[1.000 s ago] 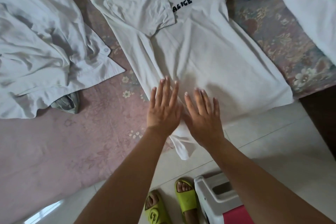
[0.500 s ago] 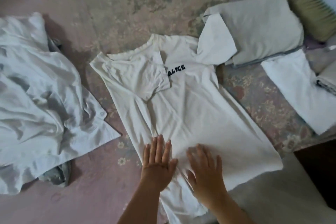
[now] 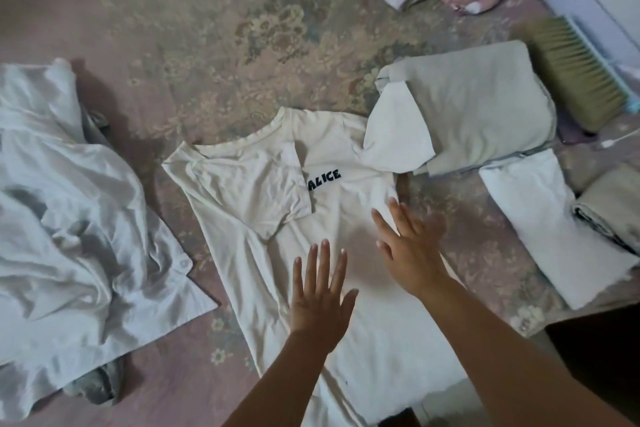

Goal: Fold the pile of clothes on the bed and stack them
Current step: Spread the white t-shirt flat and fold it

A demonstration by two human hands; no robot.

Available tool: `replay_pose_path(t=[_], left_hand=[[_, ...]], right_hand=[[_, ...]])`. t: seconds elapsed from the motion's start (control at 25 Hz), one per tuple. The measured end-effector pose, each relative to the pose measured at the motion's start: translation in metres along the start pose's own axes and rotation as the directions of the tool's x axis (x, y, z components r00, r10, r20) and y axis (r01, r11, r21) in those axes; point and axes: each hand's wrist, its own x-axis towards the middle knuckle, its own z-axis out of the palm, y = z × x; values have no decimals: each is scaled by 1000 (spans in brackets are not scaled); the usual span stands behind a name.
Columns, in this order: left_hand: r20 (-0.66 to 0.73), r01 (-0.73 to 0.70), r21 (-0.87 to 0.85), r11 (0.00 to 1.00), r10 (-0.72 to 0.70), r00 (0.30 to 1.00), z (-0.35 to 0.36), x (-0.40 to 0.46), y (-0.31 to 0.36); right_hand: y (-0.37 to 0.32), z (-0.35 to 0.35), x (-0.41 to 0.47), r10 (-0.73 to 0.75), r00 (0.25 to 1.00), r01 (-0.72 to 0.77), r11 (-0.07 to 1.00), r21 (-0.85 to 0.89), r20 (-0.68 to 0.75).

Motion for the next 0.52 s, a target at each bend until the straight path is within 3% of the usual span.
replay_pose_path(t=[0.08, 0.16, 0.24, 0.32, 0.36, 0.4, 0.44, 0.48, 0.52], left_hand=[[-34, 22, 25, 999, -21, 999, -16, 58, 10], [-32, 44, 32, 999, -43, 999, -30, 111, 20], [-20, 52, 22, 998, -52, 998, -42, 151, 32], [-8, 52, 51, 997, -52, 999, -51, 176, 39], [-9, 61, 52, 997, -60, 998, -59, 186, 41], [-1, 80, 13, 997, -80, 997, -67, 197, 46], [19, 124, -102, 987, -122, 992, -77, 205, 53], [84, 210, -351, 913, -193, 978, -90, 211, 57], [205, 315, -631, 709, -239, 949, -102, 218, 59]], right_hand=[[14, -5, 40, 157, 984, -145, 980, 137, -87], [26, -11, 79, 445, 895, -375, 804, 462, -47], [36, -13, 111, 707, 702, -496, 395, 774, 89], [42, -15, 131, 820, 503, -499, 19, 866, 272], [44, -13, 137, 813, 467, -509, -74, 857, 347], [46, -10, 142, 780, 497, -533, -72, 843, 381], [46, -11, 143, 735, 569, -556, 14, 831, 369], [45, -8, 142, 675, 682, -530, 191, 826, 282], [42, -9, 139, 580, 802, -434, 408, 803, 139]])
